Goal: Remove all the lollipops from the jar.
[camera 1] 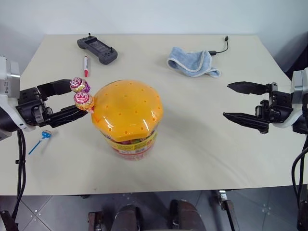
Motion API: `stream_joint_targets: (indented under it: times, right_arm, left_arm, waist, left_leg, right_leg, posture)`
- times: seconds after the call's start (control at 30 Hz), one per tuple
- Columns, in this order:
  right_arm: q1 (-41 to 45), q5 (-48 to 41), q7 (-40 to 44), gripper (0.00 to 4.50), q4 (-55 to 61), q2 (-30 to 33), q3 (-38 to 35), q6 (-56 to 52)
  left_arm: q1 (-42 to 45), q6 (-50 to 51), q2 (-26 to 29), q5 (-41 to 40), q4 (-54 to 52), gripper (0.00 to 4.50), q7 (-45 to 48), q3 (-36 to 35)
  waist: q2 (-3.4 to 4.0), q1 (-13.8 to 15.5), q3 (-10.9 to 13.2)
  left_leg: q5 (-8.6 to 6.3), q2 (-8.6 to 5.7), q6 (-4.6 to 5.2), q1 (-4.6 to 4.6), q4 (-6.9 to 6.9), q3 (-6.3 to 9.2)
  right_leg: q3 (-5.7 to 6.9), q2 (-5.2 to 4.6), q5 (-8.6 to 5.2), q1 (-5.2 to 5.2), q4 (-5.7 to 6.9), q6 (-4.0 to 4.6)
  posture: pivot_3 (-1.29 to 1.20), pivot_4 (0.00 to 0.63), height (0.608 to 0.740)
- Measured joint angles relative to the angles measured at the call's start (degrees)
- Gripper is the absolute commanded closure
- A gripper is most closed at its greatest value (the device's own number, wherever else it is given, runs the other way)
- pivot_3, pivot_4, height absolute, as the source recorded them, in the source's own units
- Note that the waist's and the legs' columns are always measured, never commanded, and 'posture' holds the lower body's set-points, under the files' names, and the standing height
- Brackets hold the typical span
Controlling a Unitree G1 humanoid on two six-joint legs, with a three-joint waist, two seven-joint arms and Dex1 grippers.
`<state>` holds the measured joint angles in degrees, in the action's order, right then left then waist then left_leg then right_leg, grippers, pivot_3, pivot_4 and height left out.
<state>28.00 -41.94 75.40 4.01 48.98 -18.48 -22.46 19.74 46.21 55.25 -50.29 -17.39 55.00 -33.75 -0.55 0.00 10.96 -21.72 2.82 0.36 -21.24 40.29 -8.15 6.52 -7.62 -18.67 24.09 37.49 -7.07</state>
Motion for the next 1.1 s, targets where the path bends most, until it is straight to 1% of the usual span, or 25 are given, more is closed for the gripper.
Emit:
stream_joint_targets:
  times: [0.07, 0.17, 0.33, 0.43, 0.57, 0.73, 0.87, 0.9, 1.0, 1.1]
  right_arm:
    - [0.00, -0.02, -0.01, 0.00, 0.02, 0.00, 0.00, 0.00]
    - [-0.02, -0.04, 0.13, 0.00, 0.00, 0.04, 0.00, 0.00]
    - [0.56, 0.03, 0.43, 0.00, -0.56, 0.05, 0.18, 0.01]
    - [1.86, 0.12, 0.85, 0.00, -1.82, 0.05, 0.46, 0.02]
    - [2.66, 0.38, 1.22, 0.00, -2.27, 0.05, 0.84, 0.03]
    - [3.24, -0.30, 1.42, 0.00, -2.09, 0.05, 1.29, -0.53]
    - [3.04, -3.28, 1.26, 0.00, 1.09, 0.44, 1.17, -3.99]
    - [2.67, -4.10, 1.15, 0.00, 2.60, 0.74, 1.10, -4.81]
    - [1.23, -5.74, 0.24, 0.00, 5.66, 0.98, 0.51, -6.48]
    - [0.24, -6.49, -0.89, 0.00, 6.81, 0.98, 0.02, -6.86]
  left_arm:
    - [-0.58, -0.17, 0.05, -0.03, -0.02, 0.01, 0.15, -0.45]
    - [-4.47, -0.21, 1.02, -0.42, -0.22, 0.01, 2.16, -3.23]
    - [-8.42, -0.73, 1.04, -1.94, -1.67, 0.01, 4.61, -6.98]
    - [-9.13, -1.30, 1.00, -3.45, -2.34, 0.01, 4.87, -8.51]
    - [-8.64, -2.09, 0.20, -4.70, -3.14, 0.01, 3.69, -8.05]
    - [-6.01, -3.29, -1.58, -5.69, -3.14, 0.01, 1.90, -4.10]
    - [-4.05, -4.63, -3.14, -5.71, -2.89, 0.84, 1.57, -1.07]
    - [-3.61, -4.98, -3.18, -5.70, -2.69, 1.24, 1.29, -0.50]
    - [-2.63, -5.50, -3.18, -5.69, -2.18, 2.15, 0.87, 0.53]
    - [-2.24, -5.68, -3.18, -5.70, -2.01, 3.15, 0.98, 0.90]
  waist:
    - [0.00, -0.06, 0.00]
    - [0.00, -0.21, 0.00]
    - [0.00, -0.13, 0.00]
    - [0.00, -0.02, 0.00]
    - [0.00, -0.12, 0.00]
    - [0.00, -0.11, 0.00]
    - [0.00, -0.12, 0.00]
    - [0.00, -0.12, 0.00]
    - [-0.01, -0.08, -0.01]
    - [-0.01, -0.09, -0.01]
  left_leg:
    - [0.00, 0.00, 0.00, 0.00, 0.00, -0.01]
    - [0.00, 0.01, 0.00, 0.01, -0.04, -0.01]
    - [0.00, 0.02, 0.00, 0.01, -0.02, -0.02]
    - [0.00, 0.02, 0.00, 0.01, -0.01, -0.01]
    - [0.00, 0.02, 0.00, 0.01, -0.02, -0.02]
    - [0.00, 0.01, 0.00, 0.01, -0.01, -0.02]
    - [0.00, 0.02, 0.00, 0.01, -0.01, -0.01]
    - [0.00, 0.02, 0.00, 0.01, -0.01, -0.01]
    - [0.00, 0.01, 0.00, 0.01, -0.01, 0.00]
    - [0.00, 0.01, 0.00, 0.01, -0.01, 0.00]
  right_leg:
    - [0.00, 0.00, 0.00, 0.00, -0.01, 0.00]
    - [0.00, 0.02, 0.00, 0.00, -0.02, 0.00]
    - [-0.02, 0.01, 0.00, 0.00, -0.03, 0.00]
    - [-0.02, 0.00, 0.00, 0.00, -0.03, 0.00]
    - [-0.02, 0.01, 0.00, 0.00, -0.02, 0.00]
    - [-0.03, 0.01, 0.00, 0.00, -0.01, 0.00]
    - [-0.02, 0.02, 0.00, 0.00, -0.01, 0.00]
    - [-0.02, 0.02, 0.00, 0.00, -0.01, 0.00]
    - [-0.02, 0.01, 0.00, 0.00, -0.01, 0.00]
    - [-0.02, 0.01, 0.00, 0.00, -0.01, 0.00]
  posture:
    - [0.00, 0.150, 0.740]
    - [0.00, 0.150, 0.740]
    - [0.00, 0.150, 0.740]
    - [0.00, 0.150, 0.740]
    - [0.00, 0.150, 0.740]
    - [0.00, 0.150, 0.740]
    - [0.00, 0.150, 0.740]
    - [0.00, 0.150, 0.740]
    - [0.00, 0.150, 0.740]
    - [0.00, 0.150, 0.740]
